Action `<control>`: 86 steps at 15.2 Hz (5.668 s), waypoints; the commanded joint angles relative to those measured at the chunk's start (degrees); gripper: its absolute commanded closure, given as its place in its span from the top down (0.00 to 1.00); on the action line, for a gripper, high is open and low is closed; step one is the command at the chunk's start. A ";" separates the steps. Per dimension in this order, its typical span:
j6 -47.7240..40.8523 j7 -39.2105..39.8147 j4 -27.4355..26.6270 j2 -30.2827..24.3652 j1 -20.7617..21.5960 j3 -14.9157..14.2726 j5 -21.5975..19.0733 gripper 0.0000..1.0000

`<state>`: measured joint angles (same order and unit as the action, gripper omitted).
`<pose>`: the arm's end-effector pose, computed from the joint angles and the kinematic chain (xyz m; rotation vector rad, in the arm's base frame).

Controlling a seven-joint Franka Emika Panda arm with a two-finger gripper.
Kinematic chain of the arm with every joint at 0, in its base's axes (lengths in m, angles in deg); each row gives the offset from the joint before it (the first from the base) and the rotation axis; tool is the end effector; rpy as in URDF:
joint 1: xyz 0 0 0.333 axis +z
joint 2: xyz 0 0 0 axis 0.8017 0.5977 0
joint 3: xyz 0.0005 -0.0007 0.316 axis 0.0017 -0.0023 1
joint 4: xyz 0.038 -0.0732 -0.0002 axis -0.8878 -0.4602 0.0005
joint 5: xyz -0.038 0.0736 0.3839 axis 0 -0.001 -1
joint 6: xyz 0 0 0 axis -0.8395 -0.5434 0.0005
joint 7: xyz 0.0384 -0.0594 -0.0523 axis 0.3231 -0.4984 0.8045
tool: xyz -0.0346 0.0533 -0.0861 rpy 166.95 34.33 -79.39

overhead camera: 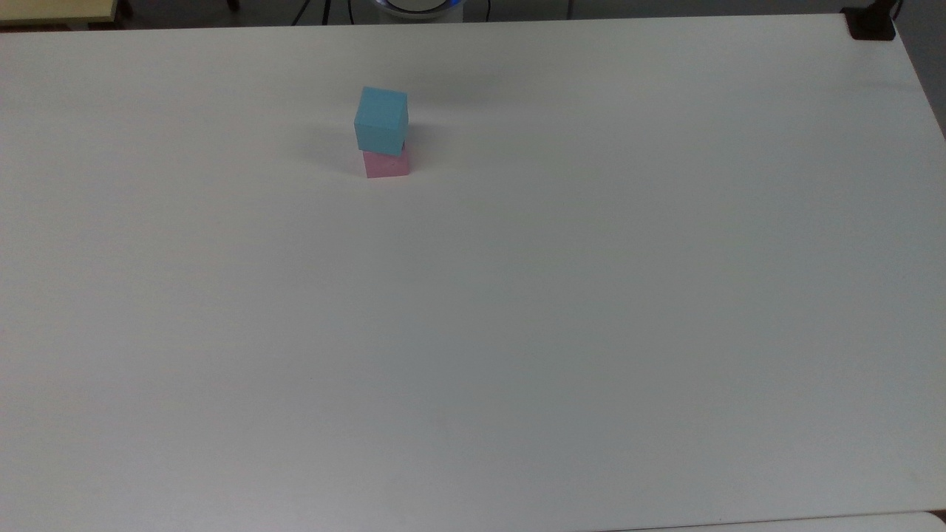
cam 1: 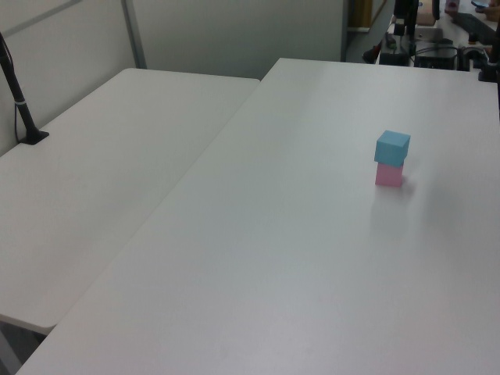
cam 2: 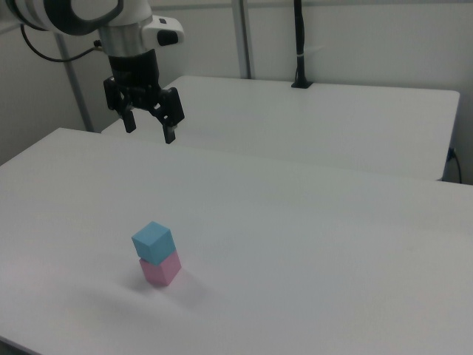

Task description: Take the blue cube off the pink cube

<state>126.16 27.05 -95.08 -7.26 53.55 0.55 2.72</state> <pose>0.5095 -0.0763 0.6495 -3.0789 -0.0109 -0.0639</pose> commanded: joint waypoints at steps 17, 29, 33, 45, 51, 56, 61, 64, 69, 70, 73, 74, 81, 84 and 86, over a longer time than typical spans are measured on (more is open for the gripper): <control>-1.60 3.92 -2.43 0.51 0.98 0.41 5.43 1.00; 9.47 -11.52 -17.63 1.73 3.09 1.90 5.61 1.00; 16.06 -14.61 -22.37 3.76 4.76 1.90 5.34 1.00; 20.20 -15.22 -23.96 9.03 5.90 1.99 5.96 1.00; 19.76 -15.57 -23.44 9.03 5.73 2.95 5.52 0.35; 19.32 -14.09 -16.95 10.34 5.90 3.57 5.52 0.28; 19.41 -9.78 -5.71 19.38 5.81 7.34 5.69 0.28; 19.85 -9.77 -1.03 24.49 7.30 8.58 5.52 0.28; 20.20 -10.39 1.51 30.20 8.01 12.00 4.82 0.28; 20.20 -10.48 1.79 30.82 8.01 12.09 4.73 0.28; 20.20 -11.35 1.79 31.09 8.01 12.18 4.81 0.47; 20.20 -11.53 1.79 31.01 8.01 12.18 4.99 0.99; 19.76 -11.53 1.61 30.66 8.19 12.18 5.34 1.00; 16.88 -12.58 1.44 26.37 7.40 12.10 4.73 1.00; 10.21 -13.82 1.61 20.75 5.03 12.01 4.46 1.00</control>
<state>143.95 14.84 -92.86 21.41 60.77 12.91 8.27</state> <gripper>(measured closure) 0.000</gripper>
